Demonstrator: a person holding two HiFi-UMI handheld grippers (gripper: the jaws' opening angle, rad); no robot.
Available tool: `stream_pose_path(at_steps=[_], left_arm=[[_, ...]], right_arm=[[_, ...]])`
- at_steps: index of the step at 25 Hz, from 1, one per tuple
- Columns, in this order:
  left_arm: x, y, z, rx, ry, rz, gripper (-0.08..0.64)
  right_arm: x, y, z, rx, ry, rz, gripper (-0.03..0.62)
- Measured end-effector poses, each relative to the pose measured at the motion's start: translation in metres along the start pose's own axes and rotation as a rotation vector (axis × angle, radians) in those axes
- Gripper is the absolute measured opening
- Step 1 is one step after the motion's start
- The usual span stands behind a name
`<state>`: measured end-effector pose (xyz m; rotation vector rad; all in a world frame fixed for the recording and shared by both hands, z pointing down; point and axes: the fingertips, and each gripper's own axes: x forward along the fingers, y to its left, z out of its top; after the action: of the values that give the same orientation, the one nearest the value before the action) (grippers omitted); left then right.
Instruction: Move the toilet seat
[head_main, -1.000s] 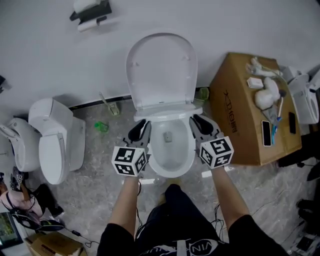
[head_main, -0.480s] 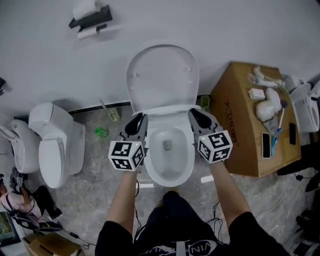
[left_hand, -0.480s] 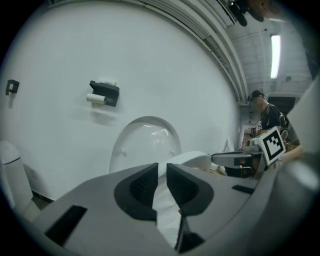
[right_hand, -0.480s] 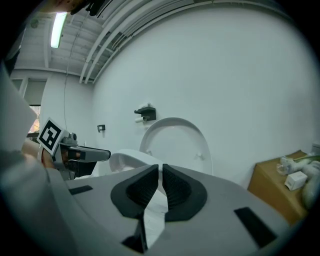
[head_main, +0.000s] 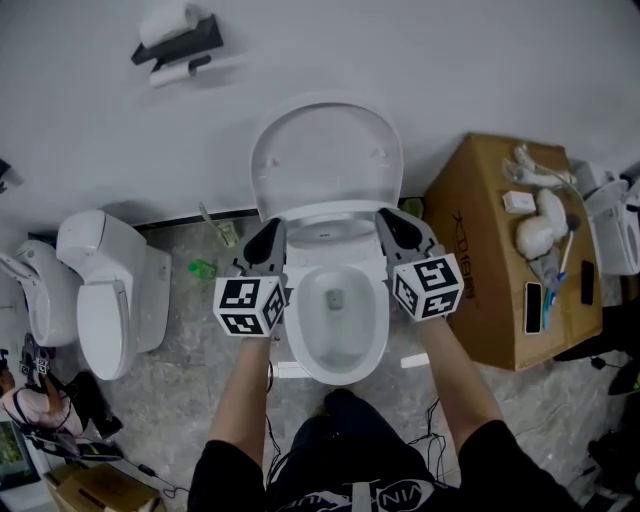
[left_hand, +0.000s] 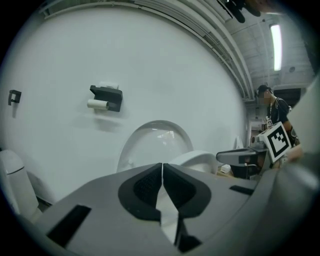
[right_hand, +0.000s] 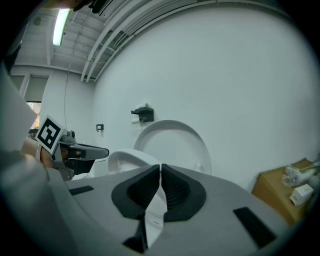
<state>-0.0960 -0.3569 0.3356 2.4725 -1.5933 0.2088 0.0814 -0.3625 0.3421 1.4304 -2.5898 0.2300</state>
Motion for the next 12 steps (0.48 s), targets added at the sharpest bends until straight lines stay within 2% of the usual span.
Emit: stream_pose_path(at_steps=[12], left_arm=[[0.017,0.009,-0.008,-0.017,0.017,0.032,0.009]], right_arm=[[0.036,-0.022,0.013,-0.053,0.010,-0.009,0.014]])
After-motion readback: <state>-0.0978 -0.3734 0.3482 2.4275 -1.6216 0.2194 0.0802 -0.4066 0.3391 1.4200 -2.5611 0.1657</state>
